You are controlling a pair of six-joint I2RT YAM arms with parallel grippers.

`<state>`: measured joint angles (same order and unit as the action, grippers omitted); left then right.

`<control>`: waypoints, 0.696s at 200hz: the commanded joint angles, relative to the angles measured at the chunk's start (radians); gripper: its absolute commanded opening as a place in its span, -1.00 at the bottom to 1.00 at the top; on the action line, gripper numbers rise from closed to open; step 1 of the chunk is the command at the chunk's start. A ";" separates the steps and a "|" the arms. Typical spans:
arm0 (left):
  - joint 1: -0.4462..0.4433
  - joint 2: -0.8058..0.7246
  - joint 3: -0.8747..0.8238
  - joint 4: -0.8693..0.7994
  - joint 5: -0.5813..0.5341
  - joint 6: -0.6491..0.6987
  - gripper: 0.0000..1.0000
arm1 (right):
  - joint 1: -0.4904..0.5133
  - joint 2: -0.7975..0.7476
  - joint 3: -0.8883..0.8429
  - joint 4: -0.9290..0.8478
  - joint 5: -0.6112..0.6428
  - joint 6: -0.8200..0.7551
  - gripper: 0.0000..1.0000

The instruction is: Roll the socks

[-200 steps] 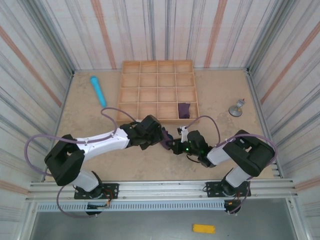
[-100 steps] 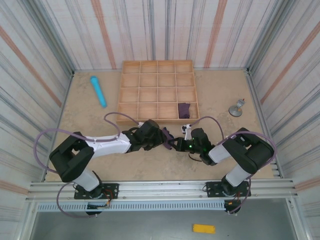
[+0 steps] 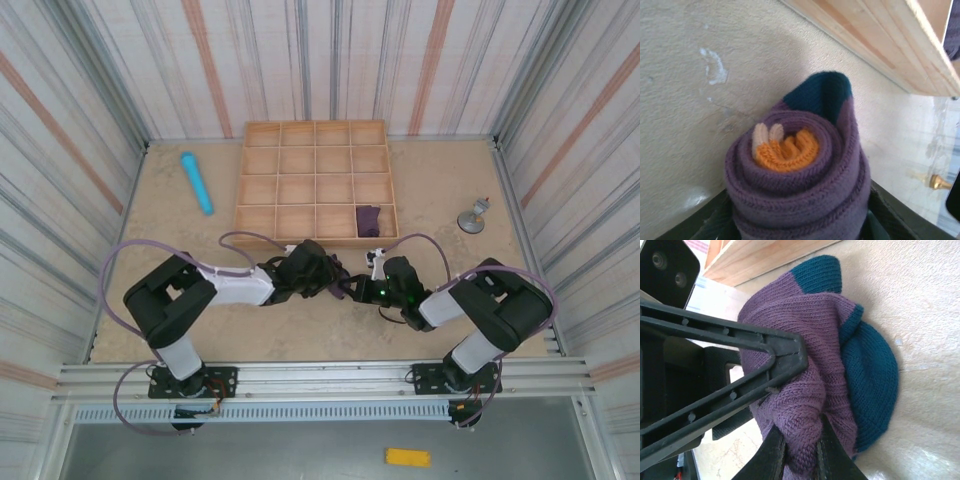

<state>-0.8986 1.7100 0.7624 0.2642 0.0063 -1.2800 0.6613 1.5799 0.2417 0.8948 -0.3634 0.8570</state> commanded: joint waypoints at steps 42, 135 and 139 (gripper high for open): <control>0.017 0.075 -0.034 0.034 -0.002 -0.028 -0.15 | -0.002 0.009 -0.073 -0.371 0.027 -0.012 -1.00; 0.068 0.138 -0.011 -0.001 0.128 0.094 -0.79 | -0.069 -0.430 0.096 -0.968 0.029 -0.102 0.51; 0.071 0.140 -0.011 -0.002 0.135 0.098 -0.81 | -0.088 -0.447 0.109 -1.002 0.020 -0.107 0.57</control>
<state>-0.8570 1.7802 0.7761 0.3584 0.1066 -1.2491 0.6365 1.2446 0.2852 0.3286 -0.3569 0.8055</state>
